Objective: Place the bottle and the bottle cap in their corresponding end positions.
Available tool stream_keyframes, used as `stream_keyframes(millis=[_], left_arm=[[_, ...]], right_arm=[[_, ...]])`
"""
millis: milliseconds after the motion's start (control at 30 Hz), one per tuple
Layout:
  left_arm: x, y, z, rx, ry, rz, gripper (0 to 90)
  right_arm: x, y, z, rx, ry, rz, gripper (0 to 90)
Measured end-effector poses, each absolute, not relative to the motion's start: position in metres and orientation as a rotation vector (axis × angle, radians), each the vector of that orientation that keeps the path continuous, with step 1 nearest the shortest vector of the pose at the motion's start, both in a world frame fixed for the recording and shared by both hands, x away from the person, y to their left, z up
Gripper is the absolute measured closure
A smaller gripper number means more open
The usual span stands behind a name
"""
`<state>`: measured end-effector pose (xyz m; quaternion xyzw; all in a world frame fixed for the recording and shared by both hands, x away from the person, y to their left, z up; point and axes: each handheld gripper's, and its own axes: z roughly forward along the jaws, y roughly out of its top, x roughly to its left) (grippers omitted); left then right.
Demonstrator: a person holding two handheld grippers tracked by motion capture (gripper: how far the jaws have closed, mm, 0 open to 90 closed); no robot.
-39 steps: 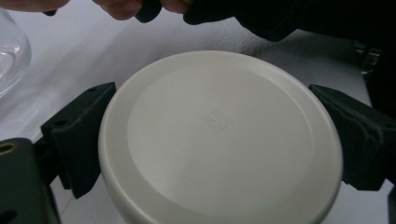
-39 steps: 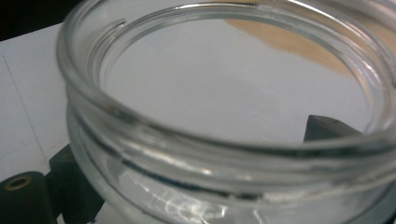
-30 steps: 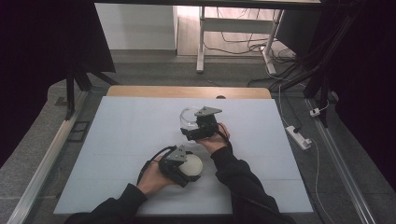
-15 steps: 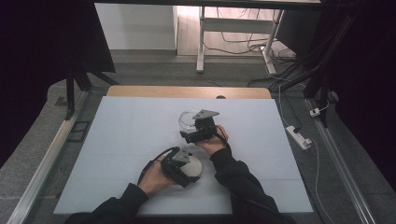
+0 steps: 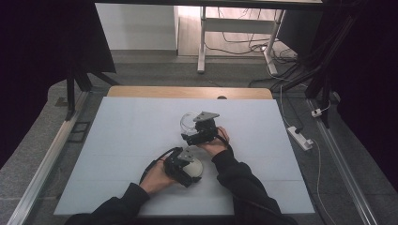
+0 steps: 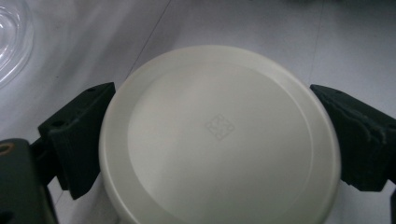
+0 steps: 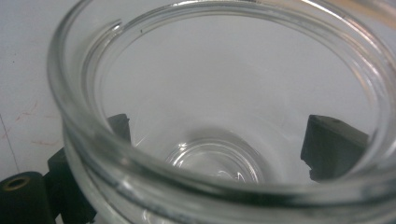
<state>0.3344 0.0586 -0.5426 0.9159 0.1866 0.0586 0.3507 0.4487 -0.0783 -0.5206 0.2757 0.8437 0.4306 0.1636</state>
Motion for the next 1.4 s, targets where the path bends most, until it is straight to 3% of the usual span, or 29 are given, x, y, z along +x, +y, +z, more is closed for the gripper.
stream_keyframes(millis=[267,567,967,1400], left_arm=[[0.336,0.060,-0.542,2.364,0.490,0.132,0.0],[0.335,0.065,-0.536,2.283,0.523,0.113,0.0],[0.329,0.074,-0.523,2.192,0.569,0.053,0.0],[0.324,0.089,-0.514,2.157,0.607,0.073,0.0]], right_arm=[[0.449,-0.078,-0.520,0.804,2.408,1.228,5.5],[0.448,-0.080,-0.515,0.811,2.414,1.277,0.1],[0.441,-0.092,-0.507,0.852,2.427,1.323,0.0],[0.430,-0.103,-0.498,0.878,2.418,1.336,0.0]])
